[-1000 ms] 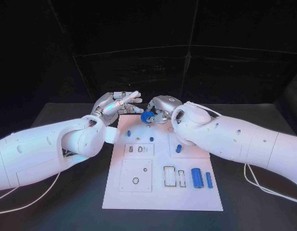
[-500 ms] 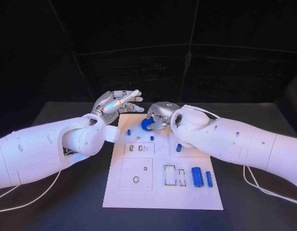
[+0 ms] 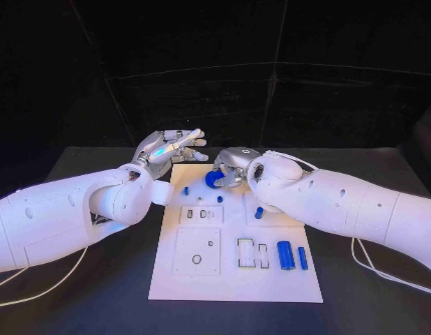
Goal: Assemble the parts on the task board
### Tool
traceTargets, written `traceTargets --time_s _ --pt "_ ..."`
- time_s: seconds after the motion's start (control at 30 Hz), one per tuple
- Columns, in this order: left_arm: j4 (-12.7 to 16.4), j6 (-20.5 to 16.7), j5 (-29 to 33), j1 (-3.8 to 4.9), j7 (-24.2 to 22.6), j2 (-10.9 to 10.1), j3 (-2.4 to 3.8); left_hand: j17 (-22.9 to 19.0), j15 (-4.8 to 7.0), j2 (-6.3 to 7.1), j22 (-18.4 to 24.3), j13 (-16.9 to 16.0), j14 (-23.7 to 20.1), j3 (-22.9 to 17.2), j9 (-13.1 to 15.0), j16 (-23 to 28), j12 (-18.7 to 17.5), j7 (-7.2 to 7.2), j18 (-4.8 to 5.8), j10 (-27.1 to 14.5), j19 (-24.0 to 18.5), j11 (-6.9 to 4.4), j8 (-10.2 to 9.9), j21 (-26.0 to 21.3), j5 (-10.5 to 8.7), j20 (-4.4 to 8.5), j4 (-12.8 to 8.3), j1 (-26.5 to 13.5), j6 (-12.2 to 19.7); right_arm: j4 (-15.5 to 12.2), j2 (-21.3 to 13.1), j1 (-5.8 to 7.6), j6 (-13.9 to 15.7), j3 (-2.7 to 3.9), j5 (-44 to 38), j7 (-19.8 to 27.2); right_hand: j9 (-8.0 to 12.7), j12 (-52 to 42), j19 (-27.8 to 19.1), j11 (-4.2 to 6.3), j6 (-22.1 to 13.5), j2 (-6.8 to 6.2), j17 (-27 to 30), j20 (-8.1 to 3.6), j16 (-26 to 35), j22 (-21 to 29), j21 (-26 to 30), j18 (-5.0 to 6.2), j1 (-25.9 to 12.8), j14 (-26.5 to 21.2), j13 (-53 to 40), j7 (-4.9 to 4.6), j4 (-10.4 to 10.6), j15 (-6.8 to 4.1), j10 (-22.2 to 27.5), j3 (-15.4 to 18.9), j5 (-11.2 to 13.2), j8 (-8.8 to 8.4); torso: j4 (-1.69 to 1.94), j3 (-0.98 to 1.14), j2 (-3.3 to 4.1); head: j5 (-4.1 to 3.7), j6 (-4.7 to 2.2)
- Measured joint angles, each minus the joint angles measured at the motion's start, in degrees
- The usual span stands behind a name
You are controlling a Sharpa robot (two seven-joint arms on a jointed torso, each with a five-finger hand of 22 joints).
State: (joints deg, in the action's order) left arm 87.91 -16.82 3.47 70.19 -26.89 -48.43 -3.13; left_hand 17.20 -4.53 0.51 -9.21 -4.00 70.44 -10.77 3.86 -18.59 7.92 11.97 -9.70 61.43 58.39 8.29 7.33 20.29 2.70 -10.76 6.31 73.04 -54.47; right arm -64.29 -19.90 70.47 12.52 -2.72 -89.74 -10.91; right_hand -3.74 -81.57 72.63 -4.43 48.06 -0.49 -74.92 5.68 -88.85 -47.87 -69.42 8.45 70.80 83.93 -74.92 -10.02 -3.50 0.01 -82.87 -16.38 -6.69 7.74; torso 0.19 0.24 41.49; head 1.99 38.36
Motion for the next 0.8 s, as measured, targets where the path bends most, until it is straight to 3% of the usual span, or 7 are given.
traceTargets --time_s 0.3,0.67,0.8 --pt "0.02 0.00 0.00 0.00 0.00 -0.06 0.00 0.00 0.00 0.00 0.00 0.00 0.00 0.00 0.00 0.00 0.00 0.00 0.00 0.00 0.00 0.00 0.00 0.00 0.00 0.00 0.00 0.00 0.00 0.26 0.09 -0.06 -0.57 -0.01 0.00 -0.76 -0.10 0.00 -0.04 -0.38 -0.40 -1.76 0.00 0.47 0.00 0.26 0.00 0.01 -1.76 0.01 0.00 -0.24 1.39 0.41 0.38 2.35 0.00 -0.30 0.05 0.00 0.00 -0.04 0.27" --pt "-0.03 0.00 0.00 0.00 0.00 -0.04 0.00 -0.01 0.00 0.00 0.04 0.00 0.00 0.00 0.00 0.00 0.00 0.00 0.00 0.00 0.00 0.00 0.00 0.00 0.00 0.00 0.00 0.00 0.00 -0.09 -0.25 -0.05 -1.75 0.00 0.02 -1.07 -0.20 0.00 -0.04 -0.39 -0.40 -1.61 0.01 0.47 0.00 0.33 0.00 0.01 -3.30 0.01 0.00 -0.24 3.23 0.41 0.36 4.31 -0.23 -0.30 0.03 0.01 -0.01 0.03 0.66" --pt "-0.08 0.00 0.00 0.00 0.00 -0.04 0.00 -0.01 0.00 0.00 0.04 0.00 0.00 0.00 0.00 0.00 0.00 0.00 0.00 0.00 0.00 0.00 0.00 0.00 0.00 0.00 0.00 0.00 0.00 -0.12 -0.48 -0.05 -1.93 0.00 0.30 -1.07 -0.20 0.00 -0.04 -0.59 -0.40 -1.30 0.01 0.47 0.00 0.33 0.00 0.01 -6.09 0.01 0.00 -0.24 5.70 0.40 0.16 6.71 -0.49 -0.38 0.03 0.01 -0.01 -0.01 0.60"
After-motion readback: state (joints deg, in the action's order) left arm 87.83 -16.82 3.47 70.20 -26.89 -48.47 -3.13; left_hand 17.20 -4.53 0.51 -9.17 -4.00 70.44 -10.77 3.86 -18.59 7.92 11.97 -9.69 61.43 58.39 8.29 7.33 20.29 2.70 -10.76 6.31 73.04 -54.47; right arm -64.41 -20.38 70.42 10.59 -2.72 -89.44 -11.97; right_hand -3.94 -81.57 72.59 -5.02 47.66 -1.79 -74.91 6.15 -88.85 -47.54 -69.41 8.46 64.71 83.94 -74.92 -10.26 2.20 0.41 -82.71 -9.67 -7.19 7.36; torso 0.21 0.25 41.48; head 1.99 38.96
